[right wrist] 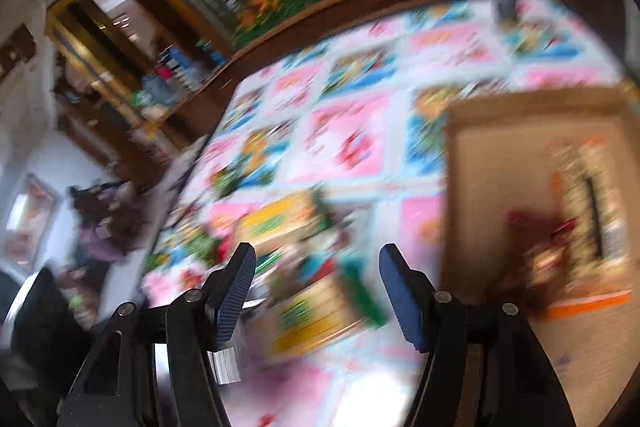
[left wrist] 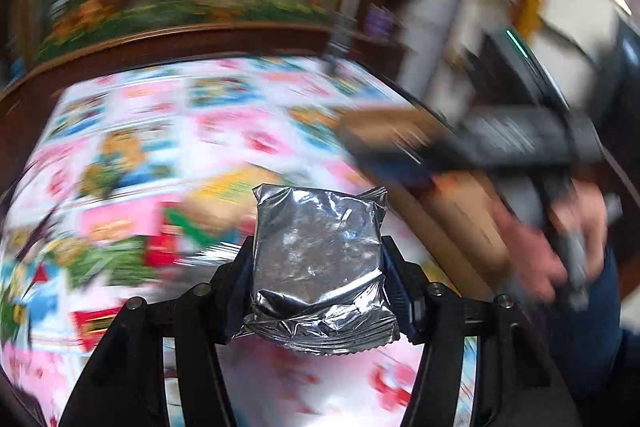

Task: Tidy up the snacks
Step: 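Grasp a silver foil packet with the left gripper while the right grasps a WEIDAN cracker pack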

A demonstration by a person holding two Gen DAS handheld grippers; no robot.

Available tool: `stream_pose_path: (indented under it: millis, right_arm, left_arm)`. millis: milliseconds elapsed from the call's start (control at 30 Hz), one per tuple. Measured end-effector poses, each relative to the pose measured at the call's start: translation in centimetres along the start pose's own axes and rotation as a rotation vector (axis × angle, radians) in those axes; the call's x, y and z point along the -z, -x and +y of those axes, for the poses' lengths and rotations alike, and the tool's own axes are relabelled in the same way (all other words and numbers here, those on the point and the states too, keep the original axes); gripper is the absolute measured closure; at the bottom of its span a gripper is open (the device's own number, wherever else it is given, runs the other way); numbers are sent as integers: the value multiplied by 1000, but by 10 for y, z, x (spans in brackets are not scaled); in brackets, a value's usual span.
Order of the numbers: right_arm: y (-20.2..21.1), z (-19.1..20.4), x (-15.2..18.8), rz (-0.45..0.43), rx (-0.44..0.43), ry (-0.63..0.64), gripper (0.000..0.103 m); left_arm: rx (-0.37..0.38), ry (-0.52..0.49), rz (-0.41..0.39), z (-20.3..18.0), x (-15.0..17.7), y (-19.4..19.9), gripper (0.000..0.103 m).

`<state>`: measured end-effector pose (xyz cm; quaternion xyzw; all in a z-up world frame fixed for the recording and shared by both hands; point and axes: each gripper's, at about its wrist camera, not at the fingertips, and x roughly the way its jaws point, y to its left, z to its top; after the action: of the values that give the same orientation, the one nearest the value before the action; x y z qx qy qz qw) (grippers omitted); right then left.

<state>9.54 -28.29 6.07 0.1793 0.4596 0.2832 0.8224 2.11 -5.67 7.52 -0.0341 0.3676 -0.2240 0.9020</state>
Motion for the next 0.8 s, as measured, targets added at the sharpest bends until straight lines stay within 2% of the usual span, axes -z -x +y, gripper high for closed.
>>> stream_pose_path:
  millis: [100,167,233,333,433,533,700,800]
  right_arm:
    - [-13,7,7,109,-79,-16,30]
    - [-19,15,14,164,-78,11,30]
    - [-23,26,19,200,-68,67,30]
    - [-34,39,30,264,-50,154,30]
    - [-50,50,43,334,-12,224,30]
    - [-51,50,46,330,22,248,30]
    - [-56,38,41,327,98,224,31]
    - [-62,32,34,245,176,143,31]
  left_arm:
    - [-80,127,-58,35,-7,9,45]
    - [-115,190,-80,49,-8,13,46]
    - [-117,241,-105,58,-9,16,46]
    - [-120,267,-135,62,-10,21,46]
    - [-143,260,-109,64,-9,15,46]
    - [-146,271,-87,67,-7,13,46]
    - [-166,297,-96,72,-5,16,46]
    - [-165,311,-97,73,-4,16,46]
